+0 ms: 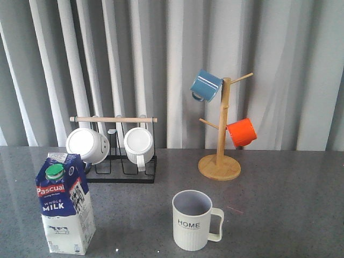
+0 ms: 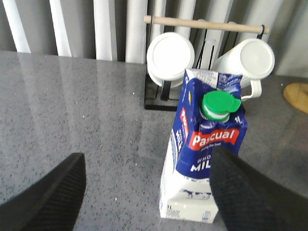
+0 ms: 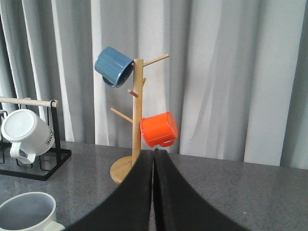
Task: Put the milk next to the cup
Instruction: 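Lower the left gripper onto the top of the Pascual milk carton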
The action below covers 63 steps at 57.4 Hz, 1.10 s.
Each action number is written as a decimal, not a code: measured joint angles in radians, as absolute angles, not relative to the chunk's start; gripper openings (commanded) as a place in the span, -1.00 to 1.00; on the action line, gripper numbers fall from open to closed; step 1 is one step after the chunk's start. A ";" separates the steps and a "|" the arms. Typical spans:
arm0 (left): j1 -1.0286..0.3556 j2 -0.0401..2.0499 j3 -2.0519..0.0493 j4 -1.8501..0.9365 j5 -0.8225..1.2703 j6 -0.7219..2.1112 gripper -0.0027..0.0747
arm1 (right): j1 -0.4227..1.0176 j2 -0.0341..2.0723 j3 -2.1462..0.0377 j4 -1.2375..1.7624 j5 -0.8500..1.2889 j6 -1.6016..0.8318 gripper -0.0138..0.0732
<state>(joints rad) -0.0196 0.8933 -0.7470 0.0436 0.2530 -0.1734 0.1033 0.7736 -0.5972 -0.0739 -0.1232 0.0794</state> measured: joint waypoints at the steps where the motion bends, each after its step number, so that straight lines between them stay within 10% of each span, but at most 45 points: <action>1: -0.020 0.893 -0.747 0.044 0.243 -0.177 0.42 | 0.103 0.774 -0.597 -0.074 -0.123 0.079 -0.70; 22: -0.099 1.060 -0.886 0.000 0.061 -0.219 0.97 | 0.103 0.774 -0.597 -0.074 -0.123 0.079 -0.70; 63: -0.151 1.434 -0.950 -0.007 -0.037 -0.221 0.91 | 0.103 0.774 -0.597 -0.074 -0.123 0.079 -0.70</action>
<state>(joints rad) -0.1506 1.4343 -0.9498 -0.0071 -0.0372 -0.2209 0.1033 0.7736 -0.5972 -0.0739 -0.1232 0.0794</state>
